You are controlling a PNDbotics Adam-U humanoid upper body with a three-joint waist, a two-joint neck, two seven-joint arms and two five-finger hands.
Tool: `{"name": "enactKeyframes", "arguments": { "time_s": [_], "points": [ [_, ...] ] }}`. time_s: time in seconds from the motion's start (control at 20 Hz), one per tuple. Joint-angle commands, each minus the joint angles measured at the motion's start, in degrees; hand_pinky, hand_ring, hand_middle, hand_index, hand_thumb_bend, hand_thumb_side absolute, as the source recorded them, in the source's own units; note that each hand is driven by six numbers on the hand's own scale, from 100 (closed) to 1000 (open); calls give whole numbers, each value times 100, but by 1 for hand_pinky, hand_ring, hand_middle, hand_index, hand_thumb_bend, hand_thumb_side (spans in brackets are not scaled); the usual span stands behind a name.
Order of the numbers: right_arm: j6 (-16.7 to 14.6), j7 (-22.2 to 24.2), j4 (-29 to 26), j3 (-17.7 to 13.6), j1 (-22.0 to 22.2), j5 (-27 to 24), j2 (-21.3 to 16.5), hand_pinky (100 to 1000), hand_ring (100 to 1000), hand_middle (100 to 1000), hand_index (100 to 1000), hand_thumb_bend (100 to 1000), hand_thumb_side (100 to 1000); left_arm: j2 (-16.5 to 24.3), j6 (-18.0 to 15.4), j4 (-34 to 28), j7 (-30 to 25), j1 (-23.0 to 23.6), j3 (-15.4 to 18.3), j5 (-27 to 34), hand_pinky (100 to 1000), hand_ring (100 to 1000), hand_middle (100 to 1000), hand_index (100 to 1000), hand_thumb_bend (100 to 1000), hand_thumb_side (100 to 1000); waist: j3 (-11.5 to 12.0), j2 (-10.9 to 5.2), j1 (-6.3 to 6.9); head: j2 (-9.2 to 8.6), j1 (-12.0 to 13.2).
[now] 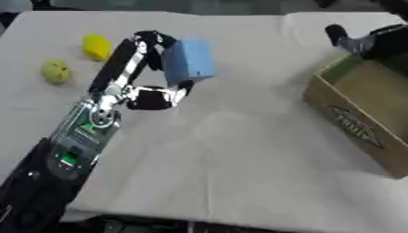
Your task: Pick up the objects with one hand, pass them to the other hand, and then place them into the box on the other side of the table.
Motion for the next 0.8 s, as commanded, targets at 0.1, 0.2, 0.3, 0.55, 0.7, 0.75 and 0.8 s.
{"name": "enactKeyframes", "arguments": {
  "time_s": [0.1,0.2,0.3,0.55,0.7,0.75,0.8],
  "points": [
    [-107,61,137,33,-185,178,71,964,840,844,845,100,201,-119,-98,-7,39,-124,28,-79,535,476,401,478,100,100,11,-211,-81,32,-39],
    [-145,74,208,63,-222,245,134,964,841,845,847,100,201,-193,-134,30,32,-161,24,-114,535,476,401,478,100,100,17,-216,-84,32,-51],
    [-170,83,274,87,-252,299,201,964,841,845,848,100,202,-272,-167,70,18,-197,22,-145,535,476,401,478,100,100,26,-219,-84,32,-63],
    [-230,151,424,158,-328,416,355,963,842,846,849,100,203,-487,-237,188,-29,-274,0,-182,534,475,399,477,100,100,59,-231,-78,32,-99],
    [-268,191,526,197,-366,490,433,963,842,847,849,100,204,-599,-271,250,-90,-325,-40,-211,536,477,402,479,100,100,78,-243,-68,32,-126],
    [-282,198,556,204,-375,513,451,963,842,847,850,100,204,-621,-277,268,-139,-341,-56,-235,536,478,402,479,100,100,83,-247,-65,32,-133],
    [-295,204,585,211,-383,534,469,963,843,848,851,100,204,-641,-281,288,-200,-357,-75,-264,537,479,403,481,100,100,89,-250,-59,32,-141]
  ]
}}
